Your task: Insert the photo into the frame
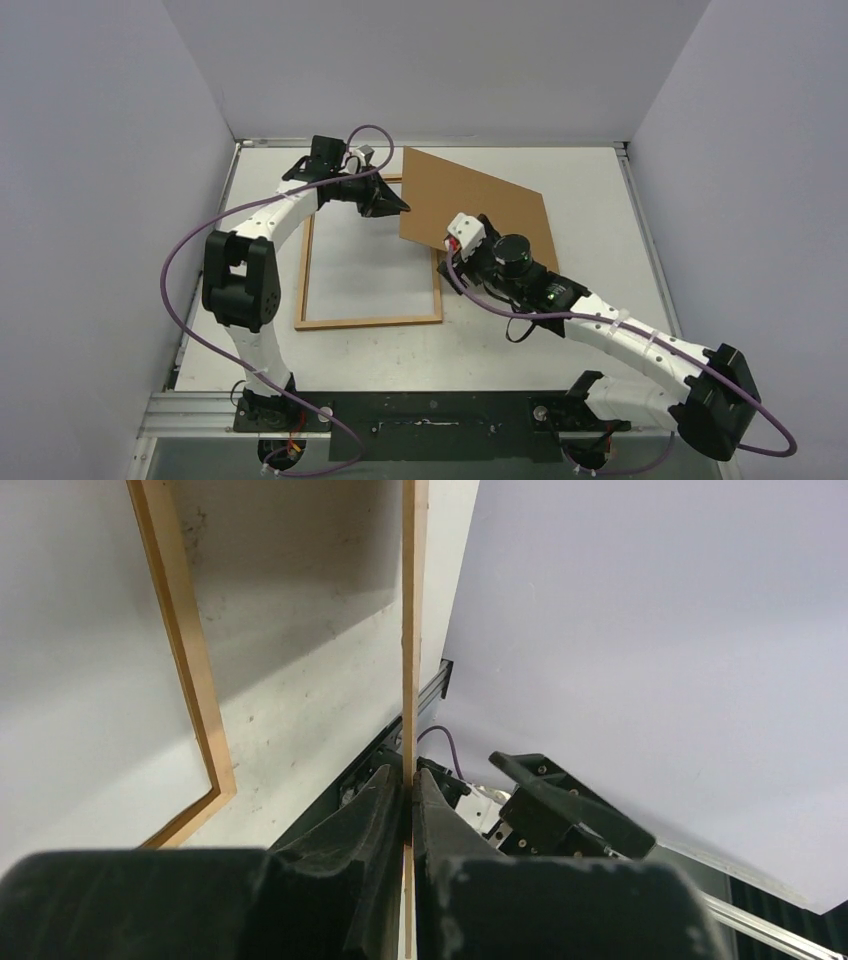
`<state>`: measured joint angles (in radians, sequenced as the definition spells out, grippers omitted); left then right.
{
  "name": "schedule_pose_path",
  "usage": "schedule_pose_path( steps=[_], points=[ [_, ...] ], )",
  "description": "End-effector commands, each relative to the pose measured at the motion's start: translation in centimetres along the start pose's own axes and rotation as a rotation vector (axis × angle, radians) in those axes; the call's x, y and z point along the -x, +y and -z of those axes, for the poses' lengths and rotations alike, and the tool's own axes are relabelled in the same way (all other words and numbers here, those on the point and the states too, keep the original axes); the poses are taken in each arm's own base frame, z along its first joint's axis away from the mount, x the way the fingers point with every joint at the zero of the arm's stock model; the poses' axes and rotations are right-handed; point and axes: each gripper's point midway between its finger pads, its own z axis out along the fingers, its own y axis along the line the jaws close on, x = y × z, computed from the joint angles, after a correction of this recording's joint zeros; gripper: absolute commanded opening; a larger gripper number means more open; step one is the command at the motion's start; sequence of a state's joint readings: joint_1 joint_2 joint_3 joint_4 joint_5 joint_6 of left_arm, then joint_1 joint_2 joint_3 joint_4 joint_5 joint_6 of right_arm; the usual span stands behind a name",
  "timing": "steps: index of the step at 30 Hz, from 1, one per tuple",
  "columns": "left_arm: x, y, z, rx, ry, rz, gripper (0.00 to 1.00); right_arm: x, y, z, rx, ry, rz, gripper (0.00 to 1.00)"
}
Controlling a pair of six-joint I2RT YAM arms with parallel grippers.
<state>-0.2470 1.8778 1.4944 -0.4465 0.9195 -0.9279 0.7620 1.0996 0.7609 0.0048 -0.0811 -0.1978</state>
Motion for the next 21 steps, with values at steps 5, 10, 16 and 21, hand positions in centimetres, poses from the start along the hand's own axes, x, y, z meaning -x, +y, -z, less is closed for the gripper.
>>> schedule_pose_path(
  steps=[5, 10, 16, 21],
  points=[
    [0.1, -4.7, 3.3, -0.078, -0.056, -0.074, 0.00, -1.9, -1.7, -0.7, -0.135, 0.086, 0.253, 0.77],
    [0.0, -5.2, 3.7, -0.088, -0.057, -0.077, 0.00, -3.4, -2.5, -1.4, -0.172, 0.146, 0.380, 0.76],
    [0.1, -5.7, 4.0, -0.100, -0.053, -0.079, 0.00, -5.8, -3.8, -1.3, -0.231, 0.226, 0.502, 0.75],
    [-0.1, -5.9, 4.1, -0.108, -0.047, -0.073, 0.00, -6.4, -5.2, -1.5, -0.312, 0.254, 0.616, 0.66]
  ],
)
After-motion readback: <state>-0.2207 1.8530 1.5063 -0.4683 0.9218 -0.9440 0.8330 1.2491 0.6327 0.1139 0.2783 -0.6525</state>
